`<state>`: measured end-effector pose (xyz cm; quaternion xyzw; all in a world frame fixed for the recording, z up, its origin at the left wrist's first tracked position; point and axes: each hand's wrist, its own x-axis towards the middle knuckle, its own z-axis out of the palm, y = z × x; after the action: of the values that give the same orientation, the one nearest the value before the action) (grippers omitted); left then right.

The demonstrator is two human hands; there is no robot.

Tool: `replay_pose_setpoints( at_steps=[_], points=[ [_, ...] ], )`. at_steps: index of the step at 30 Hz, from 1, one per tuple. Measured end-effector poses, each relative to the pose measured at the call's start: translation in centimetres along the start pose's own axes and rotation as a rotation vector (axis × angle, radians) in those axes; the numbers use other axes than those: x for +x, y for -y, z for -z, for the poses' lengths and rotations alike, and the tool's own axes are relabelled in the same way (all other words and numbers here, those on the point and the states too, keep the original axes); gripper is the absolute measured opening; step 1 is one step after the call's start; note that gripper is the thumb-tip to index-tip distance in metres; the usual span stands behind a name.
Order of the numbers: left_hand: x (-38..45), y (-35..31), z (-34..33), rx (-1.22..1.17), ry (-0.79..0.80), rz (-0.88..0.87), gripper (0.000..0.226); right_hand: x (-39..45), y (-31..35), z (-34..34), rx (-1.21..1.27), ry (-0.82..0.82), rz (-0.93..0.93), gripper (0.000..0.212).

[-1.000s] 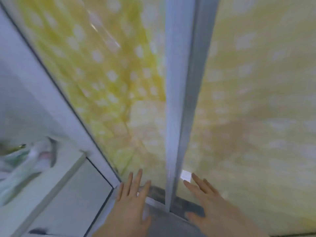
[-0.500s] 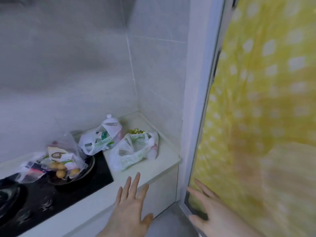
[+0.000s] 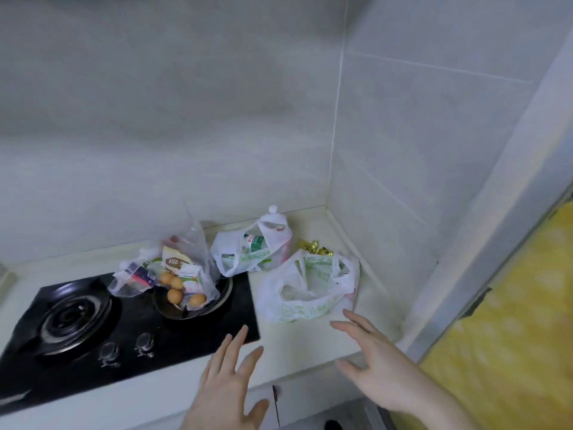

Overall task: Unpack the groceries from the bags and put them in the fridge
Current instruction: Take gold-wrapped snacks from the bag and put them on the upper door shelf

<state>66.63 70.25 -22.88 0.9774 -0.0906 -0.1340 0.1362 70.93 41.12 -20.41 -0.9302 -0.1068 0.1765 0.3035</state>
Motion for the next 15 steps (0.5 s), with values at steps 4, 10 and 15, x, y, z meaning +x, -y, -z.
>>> replay_pose_setpoints(
  at_steps=[4,10,15],
  points=[
    [3.9,0.1,-0.9,-0.021,-0.107,0.022,0.085,6.5,-1.6,1.8,-0.017,0.03,0.047,0.056],
    [12.9,-3.0,-0.7,-0.094,-0.082,0.073,0.075,16.7,-5.8,4.8,-0.035,0.103,0.059,0.052],
    [19.6,-4.1,-1.4,-0.1,-0.06,0.118,0.07,24.0,-9.4,5.9,-0.083,0.185,0.023,0.049]
  ],
)
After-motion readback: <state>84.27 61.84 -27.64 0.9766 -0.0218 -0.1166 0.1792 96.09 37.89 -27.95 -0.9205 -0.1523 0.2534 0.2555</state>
